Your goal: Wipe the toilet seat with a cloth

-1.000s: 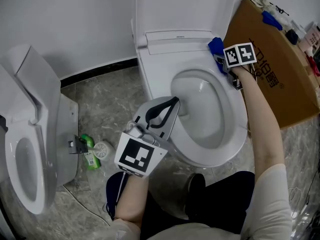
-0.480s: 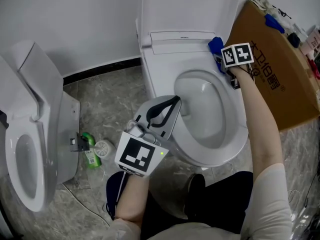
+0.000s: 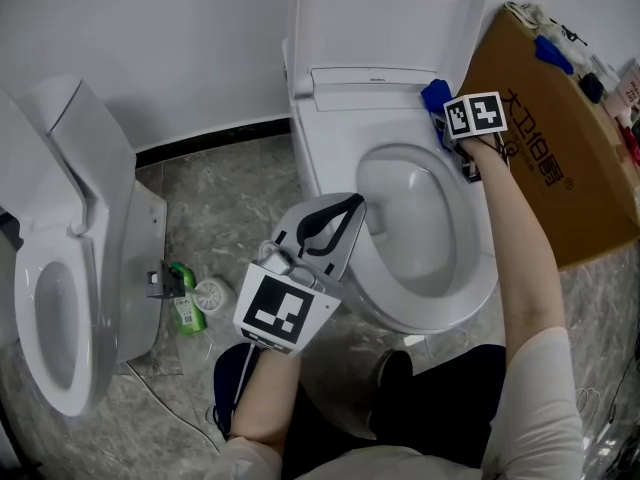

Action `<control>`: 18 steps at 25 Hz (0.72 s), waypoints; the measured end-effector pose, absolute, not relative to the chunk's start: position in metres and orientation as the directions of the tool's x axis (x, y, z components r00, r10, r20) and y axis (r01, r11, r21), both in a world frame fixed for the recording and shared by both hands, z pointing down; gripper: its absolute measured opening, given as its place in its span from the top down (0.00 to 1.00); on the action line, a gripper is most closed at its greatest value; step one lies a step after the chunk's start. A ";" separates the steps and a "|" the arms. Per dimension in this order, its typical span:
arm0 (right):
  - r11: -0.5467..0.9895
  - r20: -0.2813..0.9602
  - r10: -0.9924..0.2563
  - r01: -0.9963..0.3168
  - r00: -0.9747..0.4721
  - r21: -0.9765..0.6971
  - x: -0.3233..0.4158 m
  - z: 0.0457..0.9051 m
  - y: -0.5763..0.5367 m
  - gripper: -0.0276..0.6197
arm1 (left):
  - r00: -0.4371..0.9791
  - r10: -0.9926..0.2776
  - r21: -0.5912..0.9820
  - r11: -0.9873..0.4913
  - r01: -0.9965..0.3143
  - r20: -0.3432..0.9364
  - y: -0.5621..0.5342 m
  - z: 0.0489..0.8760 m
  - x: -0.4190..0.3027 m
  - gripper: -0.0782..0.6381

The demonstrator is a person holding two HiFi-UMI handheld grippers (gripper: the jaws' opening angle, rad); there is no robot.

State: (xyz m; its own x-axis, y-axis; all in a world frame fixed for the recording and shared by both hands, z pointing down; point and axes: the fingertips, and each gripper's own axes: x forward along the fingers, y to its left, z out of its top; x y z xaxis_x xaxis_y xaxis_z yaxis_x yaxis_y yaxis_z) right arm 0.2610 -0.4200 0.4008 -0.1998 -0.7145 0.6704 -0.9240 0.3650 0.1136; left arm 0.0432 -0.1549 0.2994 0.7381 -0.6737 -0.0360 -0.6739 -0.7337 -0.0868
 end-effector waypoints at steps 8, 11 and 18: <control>0.372 0.665 -0.720 -0.919 -0.199 0.128 0.252 0.400 -0.421 0.89 | 0.731 -0.681 -0.080 -0.727 -0.682 -0.036 -0.153 0.298 0.039 0.88; 0.376 0.663 -0.724 -0.916 -0.194 0.142 0.246 0.401 -0.421 0.89 | 0.729 -0.683 -0.071 -0.726 -0.684 -0.041 -0.153 0.297 0.038 0.88; 0.369 0.661 -0.726 -0.918 -0.188 0.145 0.244 0.400 -0.421 0.89 | 0.733 -0.679 -0.087 -0.729 -0.679 -0.040 -0.151 0.297 0.037 0.88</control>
State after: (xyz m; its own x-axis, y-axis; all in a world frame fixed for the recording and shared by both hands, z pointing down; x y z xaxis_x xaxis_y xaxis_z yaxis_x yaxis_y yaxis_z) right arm 0.2439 -0.4210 0.4000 -0.1878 -0.7262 0.6613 -0.9180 0.3693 0.1448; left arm 0.0373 -0.1508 0.2969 0.7335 -0.6785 -0.0399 -0.6790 -0.7289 -0.0872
